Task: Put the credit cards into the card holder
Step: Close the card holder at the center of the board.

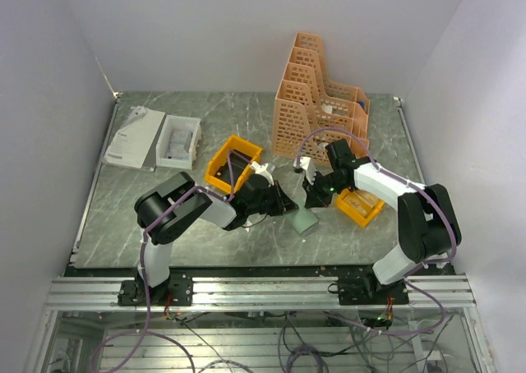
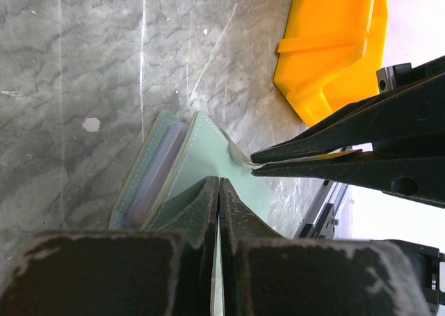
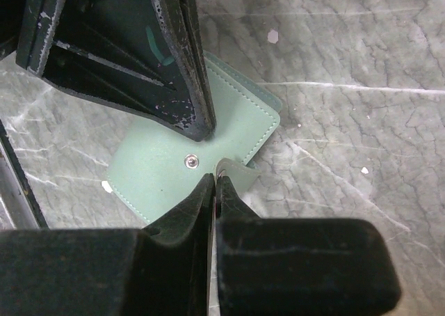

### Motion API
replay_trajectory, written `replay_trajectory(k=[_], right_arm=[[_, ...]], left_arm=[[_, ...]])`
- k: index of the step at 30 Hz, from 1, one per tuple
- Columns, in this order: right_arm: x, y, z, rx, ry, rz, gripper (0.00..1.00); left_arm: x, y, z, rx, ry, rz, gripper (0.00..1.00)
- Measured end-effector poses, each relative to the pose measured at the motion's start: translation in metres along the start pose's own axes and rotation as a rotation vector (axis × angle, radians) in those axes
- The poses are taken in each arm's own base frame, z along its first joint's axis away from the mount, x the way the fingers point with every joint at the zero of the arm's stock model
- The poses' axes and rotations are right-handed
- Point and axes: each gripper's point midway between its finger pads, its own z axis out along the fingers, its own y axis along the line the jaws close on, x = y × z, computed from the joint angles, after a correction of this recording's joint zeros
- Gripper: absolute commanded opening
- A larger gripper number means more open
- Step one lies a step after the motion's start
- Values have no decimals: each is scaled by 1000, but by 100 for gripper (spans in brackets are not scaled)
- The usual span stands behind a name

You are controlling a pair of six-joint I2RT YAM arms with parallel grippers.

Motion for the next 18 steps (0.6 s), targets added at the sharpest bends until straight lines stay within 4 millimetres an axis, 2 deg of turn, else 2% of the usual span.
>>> replay_trajectory(k=[18], right_arm=[[-9, 8, -4, -31, -23, -87, 0]], left_arm=[[0, 0, -1, 0, 0, 0, 7]])
